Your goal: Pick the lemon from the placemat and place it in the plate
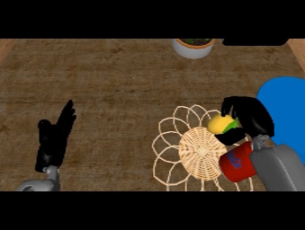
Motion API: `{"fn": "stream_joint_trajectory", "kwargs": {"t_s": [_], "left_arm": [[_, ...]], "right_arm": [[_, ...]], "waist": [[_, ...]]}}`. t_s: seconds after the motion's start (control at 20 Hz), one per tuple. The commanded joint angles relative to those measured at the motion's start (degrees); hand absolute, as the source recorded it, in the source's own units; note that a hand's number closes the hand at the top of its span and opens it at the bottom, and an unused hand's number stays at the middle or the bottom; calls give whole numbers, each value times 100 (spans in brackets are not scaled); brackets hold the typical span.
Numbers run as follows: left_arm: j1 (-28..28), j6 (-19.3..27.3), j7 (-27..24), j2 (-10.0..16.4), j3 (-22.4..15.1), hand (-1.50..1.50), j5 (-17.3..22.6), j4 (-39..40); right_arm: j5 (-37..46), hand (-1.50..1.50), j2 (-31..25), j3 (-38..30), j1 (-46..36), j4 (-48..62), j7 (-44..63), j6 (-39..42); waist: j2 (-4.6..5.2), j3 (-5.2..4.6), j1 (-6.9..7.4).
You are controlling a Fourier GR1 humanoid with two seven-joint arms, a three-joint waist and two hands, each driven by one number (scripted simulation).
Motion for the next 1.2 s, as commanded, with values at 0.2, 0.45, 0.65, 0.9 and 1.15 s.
{"fn": "stream_joint_trajectory", "kwargs": {"t_s": [0.2,0.45,0.65,0.9,1.15], "left_arm": [[26,22,7,-166,-89,0,-53,51],[334,-164,-333,48,127,0,118,6],[-226,73,402,-109,-75,0,-138,-126],[-213,-209,36,99,217,0,54,238],[-19,-255,-36,144,270,0,47,17]], "right_arm": [[10,150,-215,-566,284,-1058,104,-526],[492,150,-139,-840,528,-2158,810,-1199],[131,150,-420,-1604,248,-2157,1020,-940],[-255,150,-772,-2319,405,-1550,602,-1008],[-466,150,-985,-2705,1,-534,221,-1151]], "waist": [[-5,10,-55],[-22,6,-82],[2,12,-47],[12,12,-34],[14,13,11]]}}
